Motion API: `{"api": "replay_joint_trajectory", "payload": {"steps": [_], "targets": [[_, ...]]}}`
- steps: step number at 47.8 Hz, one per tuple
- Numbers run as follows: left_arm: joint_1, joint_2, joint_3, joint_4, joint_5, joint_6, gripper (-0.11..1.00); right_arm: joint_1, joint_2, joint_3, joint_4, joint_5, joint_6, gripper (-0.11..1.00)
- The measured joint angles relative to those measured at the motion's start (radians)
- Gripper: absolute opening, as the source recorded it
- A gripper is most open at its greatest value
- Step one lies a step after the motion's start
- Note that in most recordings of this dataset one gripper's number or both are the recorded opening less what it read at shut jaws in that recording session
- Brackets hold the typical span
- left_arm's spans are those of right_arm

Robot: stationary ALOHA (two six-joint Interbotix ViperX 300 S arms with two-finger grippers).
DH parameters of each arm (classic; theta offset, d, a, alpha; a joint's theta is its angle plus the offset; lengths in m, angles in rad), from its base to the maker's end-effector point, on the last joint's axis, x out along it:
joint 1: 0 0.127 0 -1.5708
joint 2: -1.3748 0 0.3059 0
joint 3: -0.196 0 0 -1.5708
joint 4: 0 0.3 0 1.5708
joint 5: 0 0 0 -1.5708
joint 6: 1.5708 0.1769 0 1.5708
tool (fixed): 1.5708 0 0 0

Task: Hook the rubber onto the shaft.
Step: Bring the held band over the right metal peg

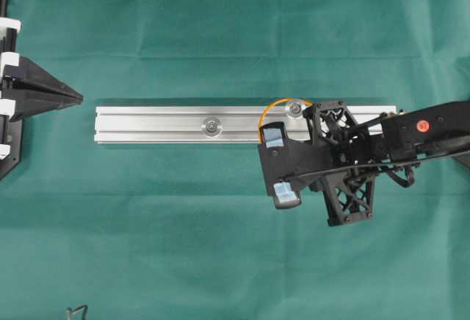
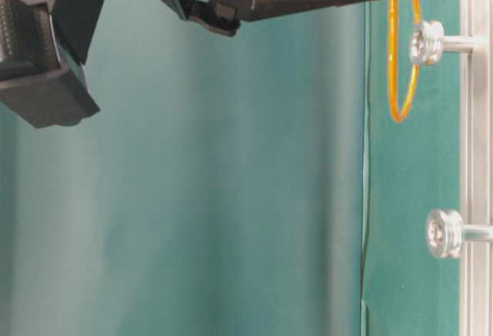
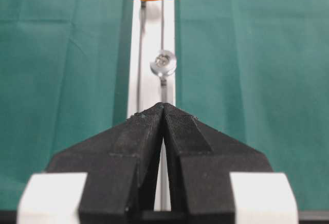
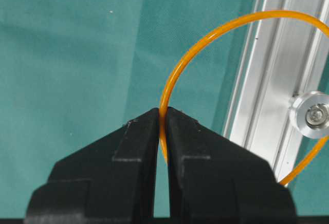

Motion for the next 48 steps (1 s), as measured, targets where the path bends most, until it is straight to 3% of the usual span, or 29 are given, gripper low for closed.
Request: {"api": "replay_joint_trajectory", "payload": {"steps": [31, 48], "targets": [[0.000, 0.002, 0.000, -0.002, 0.000, 0.002, 0.00, 0.046, 0.006, 0.000, 0.052, -0.021, 0.011, 0.07], [0.000, 0.002, 0.000, -0.002, 0.000, 0.002, 0.00, 0.046, 0.008, 0.000, 0.049, -0.049, 0.132, 0.07]]}}
